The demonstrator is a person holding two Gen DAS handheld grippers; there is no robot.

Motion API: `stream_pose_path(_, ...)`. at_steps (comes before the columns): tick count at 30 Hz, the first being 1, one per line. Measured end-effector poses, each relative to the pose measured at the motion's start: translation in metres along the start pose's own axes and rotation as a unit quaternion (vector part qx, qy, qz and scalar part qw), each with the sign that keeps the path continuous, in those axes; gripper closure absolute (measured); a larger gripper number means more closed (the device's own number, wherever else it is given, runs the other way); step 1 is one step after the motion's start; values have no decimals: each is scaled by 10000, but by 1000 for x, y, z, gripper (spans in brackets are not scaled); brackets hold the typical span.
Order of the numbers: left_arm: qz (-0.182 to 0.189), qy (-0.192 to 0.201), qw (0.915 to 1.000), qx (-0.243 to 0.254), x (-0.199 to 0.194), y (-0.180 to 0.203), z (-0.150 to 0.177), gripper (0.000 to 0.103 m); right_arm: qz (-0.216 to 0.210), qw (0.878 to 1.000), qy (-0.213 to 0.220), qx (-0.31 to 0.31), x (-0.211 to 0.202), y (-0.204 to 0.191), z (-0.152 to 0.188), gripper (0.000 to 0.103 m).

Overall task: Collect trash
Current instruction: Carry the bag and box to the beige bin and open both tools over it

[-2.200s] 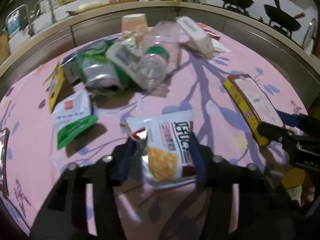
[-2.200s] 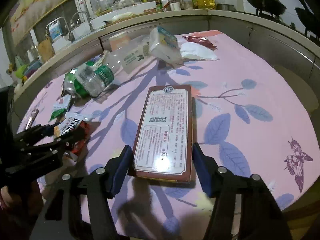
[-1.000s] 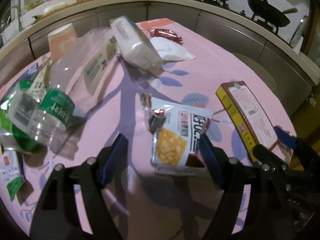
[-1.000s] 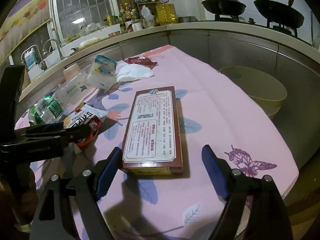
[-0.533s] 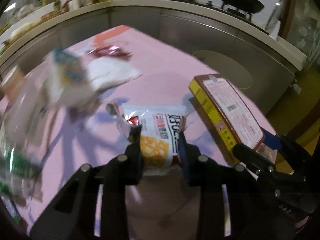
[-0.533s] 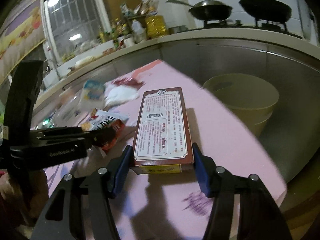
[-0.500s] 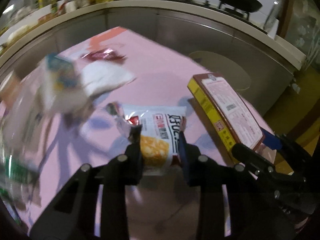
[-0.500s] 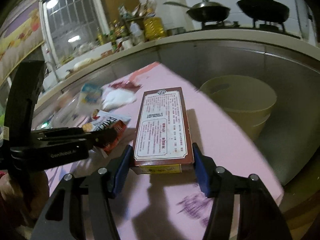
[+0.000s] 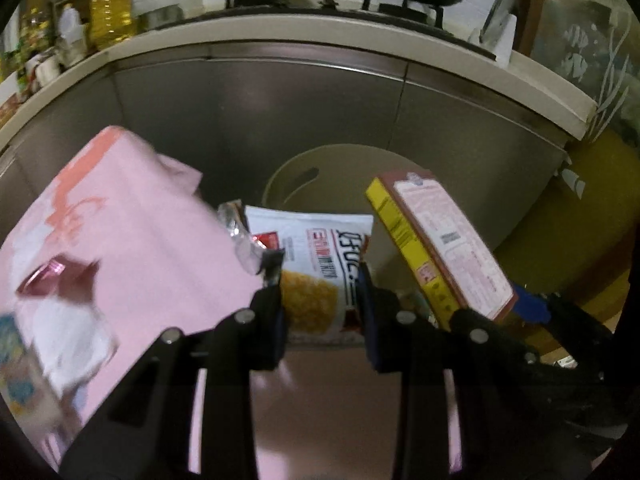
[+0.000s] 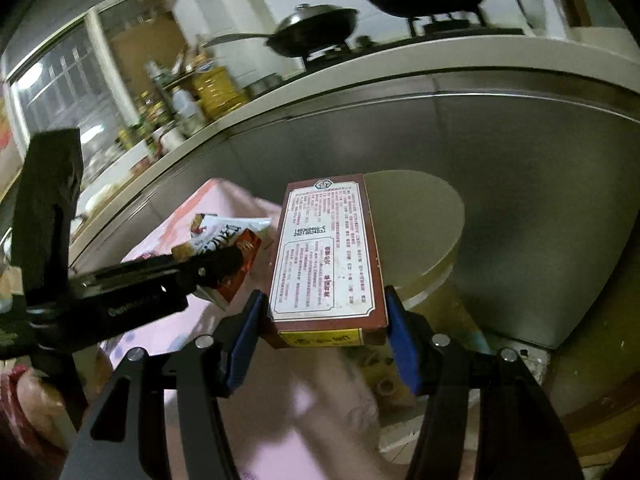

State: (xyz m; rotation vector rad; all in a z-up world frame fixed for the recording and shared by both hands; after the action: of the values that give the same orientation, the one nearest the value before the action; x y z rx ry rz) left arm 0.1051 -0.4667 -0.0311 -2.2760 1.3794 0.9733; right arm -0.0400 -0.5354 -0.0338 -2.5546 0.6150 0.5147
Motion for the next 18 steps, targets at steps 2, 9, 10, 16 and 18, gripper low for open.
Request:
stream_pose_path(2,30,-100,9999,28,17,3,-8,74,57,9999,-19,83,5,9,-7,46)
stream_pose_path(9,-134,-341,9993,17,57,2,-21,74,201,9993,-81,313,23,24,-17,45)
stream_pose_path(10,-164,-368,9992,27,61,2,-21,73,192,9992,-88,340,25,25,-17,44)
stream_pose_path(16,-362,-294,9989,-76,65,0,-20,38,336,9988,127,329,26,28,-19,30)
stream_pose_path(18,-362,-315,9988,-121,60,-2,-19,38,351,9985,199,365,21,29,-19,30)
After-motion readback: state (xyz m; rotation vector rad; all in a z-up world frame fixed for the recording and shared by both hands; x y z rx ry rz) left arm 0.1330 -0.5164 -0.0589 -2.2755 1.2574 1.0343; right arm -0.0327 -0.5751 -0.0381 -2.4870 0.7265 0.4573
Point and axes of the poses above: each gripper's, at about its wrist camera, not at the fingertips, and x roughly the way its jaws point, y to its right, z to its underside, the point moved 2 cm from there along x, roughly the way its jaws point, and after that the axes turned 5 degrees about y, right-handed, at the moved point
